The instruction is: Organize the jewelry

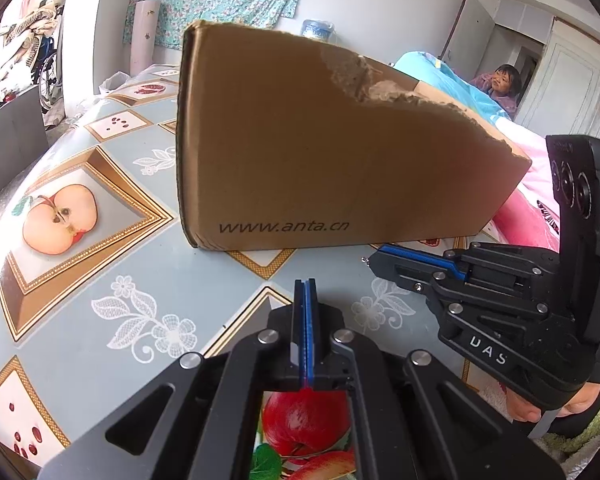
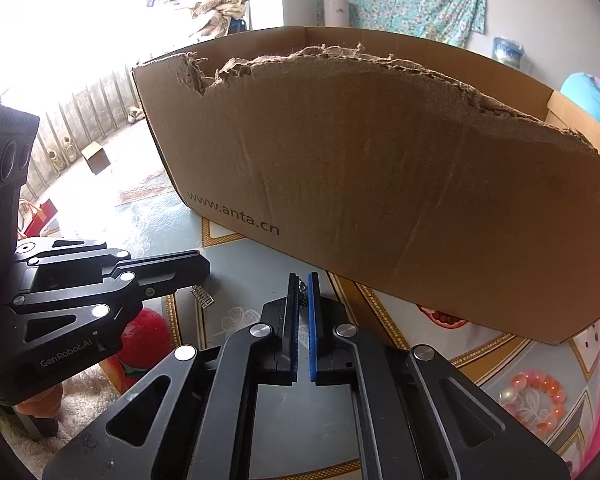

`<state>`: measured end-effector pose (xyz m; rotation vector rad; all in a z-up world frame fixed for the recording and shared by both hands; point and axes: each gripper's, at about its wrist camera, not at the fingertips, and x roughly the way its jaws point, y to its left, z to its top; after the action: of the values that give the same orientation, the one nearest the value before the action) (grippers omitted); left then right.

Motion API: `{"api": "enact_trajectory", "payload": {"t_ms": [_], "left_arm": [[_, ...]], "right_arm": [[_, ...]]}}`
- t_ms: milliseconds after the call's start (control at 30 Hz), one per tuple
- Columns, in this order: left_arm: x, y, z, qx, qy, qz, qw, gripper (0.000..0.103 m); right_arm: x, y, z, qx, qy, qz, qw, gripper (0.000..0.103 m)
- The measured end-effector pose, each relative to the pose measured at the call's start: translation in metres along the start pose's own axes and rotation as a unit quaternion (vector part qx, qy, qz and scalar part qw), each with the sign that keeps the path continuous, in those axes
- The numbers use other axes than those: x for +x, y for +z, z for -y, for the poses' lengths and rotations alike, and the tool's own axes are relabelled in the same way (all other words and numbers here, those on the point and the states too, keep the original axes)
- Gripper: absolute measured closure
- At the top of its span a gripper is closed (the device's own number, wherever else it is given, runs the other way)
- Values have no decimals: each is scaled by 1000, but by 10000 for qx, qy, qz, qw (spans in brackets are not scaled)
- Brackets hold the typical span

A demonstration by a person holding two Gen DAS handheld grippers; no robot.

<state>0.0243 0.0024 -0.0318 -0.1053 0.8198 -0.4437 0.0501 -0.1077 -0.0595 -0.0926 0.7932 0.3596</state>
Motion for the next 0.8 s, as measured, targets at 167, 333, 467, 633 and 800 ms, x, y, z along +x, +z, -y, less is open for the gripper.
{"api": "enact_trajectory", "payload": {"t_ms": [167, 333, 467, 633, 800], "left_arm": [[-1, -1, -1, -23, 25, 27, 10000, 103], [-3, -1, 0, -49, 13, 55, 10000, 103], [-8, -2, 3, -8, 16, 99, 9999, 103], [-9, -6, 5, 52, 91, 78, 9999, 103], [-8, -8, 2, 16, 114, 48, 9999, 103]], "right_arm": [[-20, 0, 6, 223, 220, 145, 9994, 103], [-33, 1, 12, 366, 330, 319, 9983, 103], [-30, 0, 15, 348, 385, 249, 9983, 103], [-17, -6, 10, 365, 357, 14, 9987, 82], [-5, -7, -1, 185, 193, -83, 9996, 80]]}}
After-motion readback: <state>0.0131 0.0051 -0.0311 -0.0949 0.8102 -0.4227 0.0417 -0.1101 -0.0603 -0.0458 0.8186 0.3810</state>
